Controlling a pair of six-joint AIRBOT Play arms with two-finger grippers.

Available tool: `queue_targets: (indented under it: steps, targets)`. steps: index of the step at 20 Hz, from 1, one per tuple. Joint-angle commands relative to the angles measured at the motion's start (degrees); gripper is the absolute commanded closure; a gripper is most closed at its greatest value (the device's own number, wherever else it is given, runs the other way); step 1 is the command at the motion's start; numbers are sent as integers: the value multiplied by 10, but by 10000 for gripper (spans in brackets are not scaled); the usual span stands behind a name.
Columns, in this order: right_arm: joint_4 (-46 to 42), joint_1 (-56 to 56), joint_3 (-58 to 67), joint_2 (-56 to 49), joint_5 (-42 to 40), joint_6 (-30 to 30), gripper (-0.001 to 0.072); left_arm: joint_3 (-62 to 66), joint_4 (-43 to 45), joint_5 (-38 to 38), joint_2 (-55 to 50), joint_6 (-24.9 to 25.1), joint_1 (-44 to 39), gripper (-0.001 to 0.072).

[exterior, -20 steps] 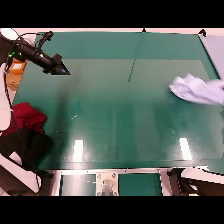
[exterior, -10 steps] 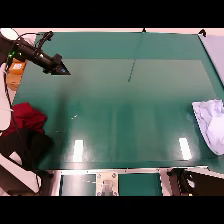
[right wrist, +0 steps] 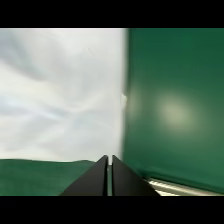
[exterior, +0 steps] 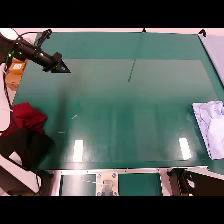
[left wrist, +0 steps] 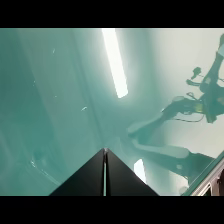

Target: Fold the shirts.

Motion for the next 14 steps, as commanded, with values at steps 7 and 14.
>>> queue_targets:
  steps: [7, 14]
  targets:
    - [224, 429, 6, 121, -122, -109, 698, -224, 68, 35, 233, 0, 0, 679]
    - [217, 725, -271, 234, -226, -78, 698, -652, 68, 126, 544, -9, 0, 679]
